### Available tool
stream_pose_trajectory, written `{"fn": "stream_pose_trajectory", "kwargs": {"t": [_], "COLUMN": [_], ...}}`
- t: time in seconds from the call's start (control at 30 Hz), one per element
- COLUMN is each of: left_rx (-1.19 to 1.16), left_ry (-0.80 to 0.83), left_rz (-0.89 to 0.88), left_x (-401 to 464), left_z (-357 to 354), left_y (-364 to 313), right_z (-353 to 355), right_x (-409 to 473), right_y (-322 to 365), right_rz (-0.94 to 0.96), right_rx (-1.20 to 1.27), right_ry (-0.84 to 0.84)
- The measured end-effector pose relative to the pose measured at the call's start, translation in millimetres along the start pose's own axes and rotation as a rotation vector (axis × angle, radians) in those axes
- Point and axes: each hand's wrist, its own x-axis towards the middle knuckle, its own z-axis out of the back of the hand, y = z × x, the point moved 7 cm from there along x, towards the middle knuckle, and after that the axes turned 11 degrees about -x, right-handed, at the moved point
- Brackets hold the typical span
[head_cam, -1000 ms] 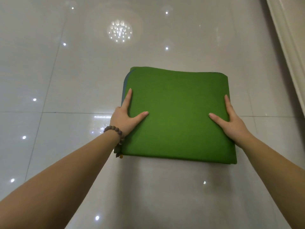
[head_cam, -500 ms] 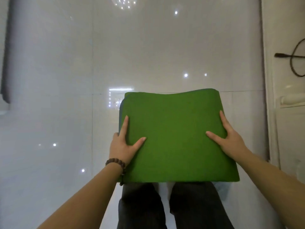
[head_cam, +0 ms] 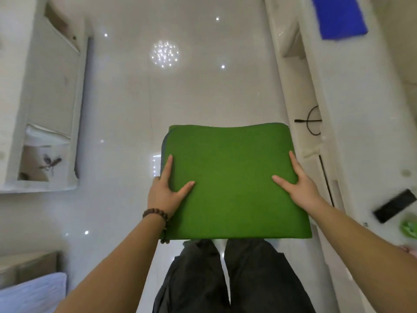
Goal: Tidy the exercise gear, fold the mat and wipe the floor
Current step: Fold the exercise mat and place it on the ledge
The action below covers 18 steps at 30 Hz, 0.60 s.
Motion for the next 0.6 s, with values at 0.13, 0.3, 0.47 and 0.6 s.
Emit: {"fn": "stream_pose_trajectory", "kwargs": {"t": [0.13, 0.3, 0.47, 0.6], "left_rx": [0.02, 0.065, 0.133, 0.208], "left_ry": [0.04, 0.128, 0.273, 0.407], "left_rz": [-0.097, -0.228, -0.403, -0.508], "left_x": [-24, -38, -48, -70], "left_z": [19, 30, 21, -14], "left_y": [-37, -65, -92, -116], "right_z": [23, 23, 9, -3], "right_x": [-55, -120, -192, -251], "right_y": [10, 1, -21, -60], "right_rz": [0.008, -0.048, -0.125, -0.237], "right_rx": [0.038, 0.113, 0.248, 0.351], "right_ry": [-0.104, -0.274, -0.468, -0.621]}}
